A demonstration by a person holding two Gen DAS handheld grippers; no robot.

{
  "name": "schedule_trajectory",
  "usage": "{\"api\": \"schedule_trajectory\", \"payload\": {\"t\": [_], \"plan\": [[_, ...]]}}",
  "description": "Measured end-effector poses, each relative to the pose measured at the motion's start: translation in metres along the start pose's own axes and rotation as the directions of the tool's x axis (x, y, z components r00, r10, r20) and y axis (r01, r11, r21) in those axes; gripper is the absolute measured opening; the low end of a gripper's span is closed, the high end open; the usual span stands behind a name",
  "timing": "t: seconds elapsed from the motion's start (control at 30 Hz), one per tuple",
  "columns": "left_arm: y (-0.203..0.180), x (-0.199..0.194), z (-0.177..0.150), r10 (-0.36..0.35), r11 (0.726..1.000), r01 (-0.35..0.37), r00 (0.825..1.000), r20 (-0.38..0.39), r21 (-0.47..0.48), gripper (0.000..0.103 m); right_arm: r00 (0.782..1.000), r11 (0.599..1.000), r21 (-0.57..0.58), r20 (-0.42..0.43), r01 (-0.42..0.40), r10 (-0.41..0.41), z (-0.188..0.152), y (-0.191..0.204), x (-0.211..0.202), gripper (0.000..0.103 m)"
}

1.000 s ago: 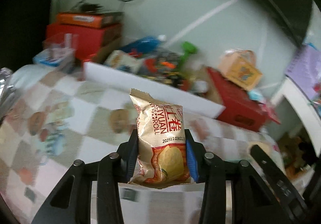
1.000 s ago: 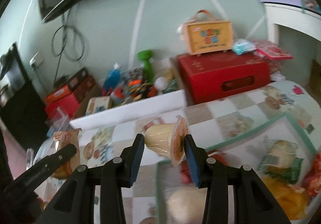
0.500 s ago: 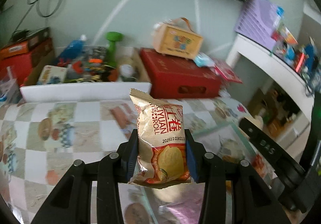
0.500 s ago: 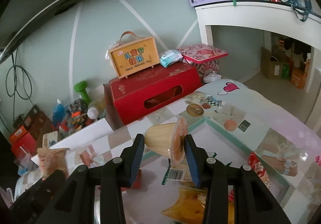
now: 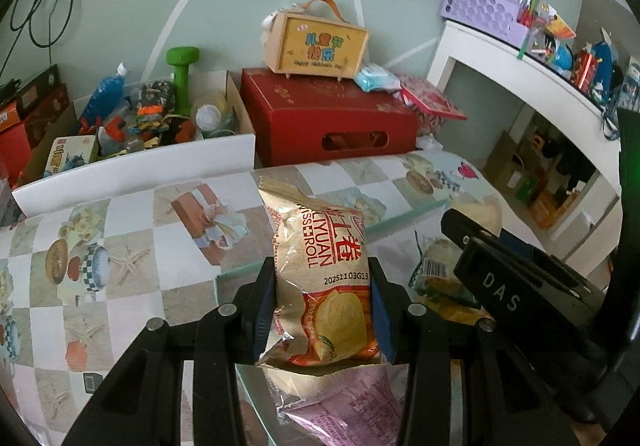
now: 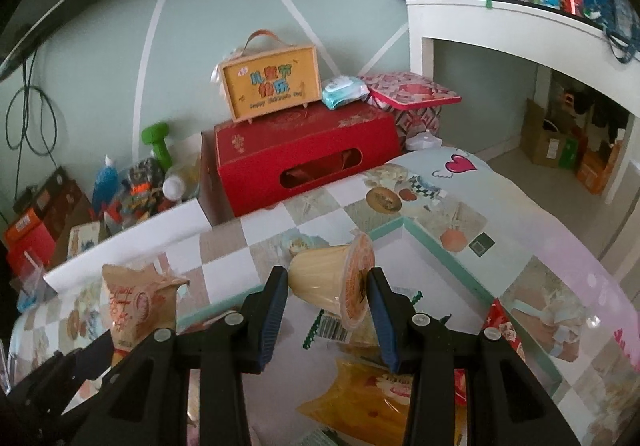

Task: Organize snacks
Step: 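Carry the chip bag and pudding cup over the teal tray with both grippers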

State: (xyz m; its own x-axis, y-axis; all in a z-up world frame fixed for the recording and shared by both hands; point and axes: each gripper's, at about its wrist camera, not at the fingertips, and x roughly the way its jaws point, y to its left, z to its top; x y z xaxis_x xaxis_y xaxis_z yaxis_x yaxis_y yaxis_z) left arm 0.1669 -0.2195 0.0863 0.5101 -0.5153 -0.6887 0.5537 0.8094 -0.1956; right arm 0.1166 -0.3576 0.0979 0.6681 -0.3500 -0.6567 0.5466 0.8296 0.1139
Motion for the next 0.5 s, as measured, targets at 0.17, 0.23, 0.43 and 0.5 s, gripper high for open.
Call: {"api": "schedule_trajectory", "payload": {"t": [0.17,0.23,0.43,0.5], "plan": [[-0.0036,0.0036,-0.0011,-0.003,1.000,0.003,1.000,-0.022,0.014,0.047,1.000,1.000,0.005,-0.013,-0.015,0.015,-0.0007,-0.0027,0.0005,0.044],[-0.0044,0.0039,-0.0012,0.004,1.000,-0.003,1.000,-0.025,0.018,0.053,1.000,1.000,0.005,-0.013,-0.023,0.023,-0.0007,-0.0025,0.0004,0.044],[-0.0028,0.0040,-0.0011,0.008,1.000,-0.008,1.000,-0.027,0.014,0.058,0.999,0.999,0.006,-0.014,-0.032,0.032,-0.0004,-0.0012,0.0007,0.044],[-0.0017,0.0027,-0.0007,0.012,1.000,-0.012,1.000,-0.023,0.010,0.064,0.999,0.999,0.014,-0.015,-0.038,0.038,-0.0005,-0.0017,0.0007,0.044]]}}
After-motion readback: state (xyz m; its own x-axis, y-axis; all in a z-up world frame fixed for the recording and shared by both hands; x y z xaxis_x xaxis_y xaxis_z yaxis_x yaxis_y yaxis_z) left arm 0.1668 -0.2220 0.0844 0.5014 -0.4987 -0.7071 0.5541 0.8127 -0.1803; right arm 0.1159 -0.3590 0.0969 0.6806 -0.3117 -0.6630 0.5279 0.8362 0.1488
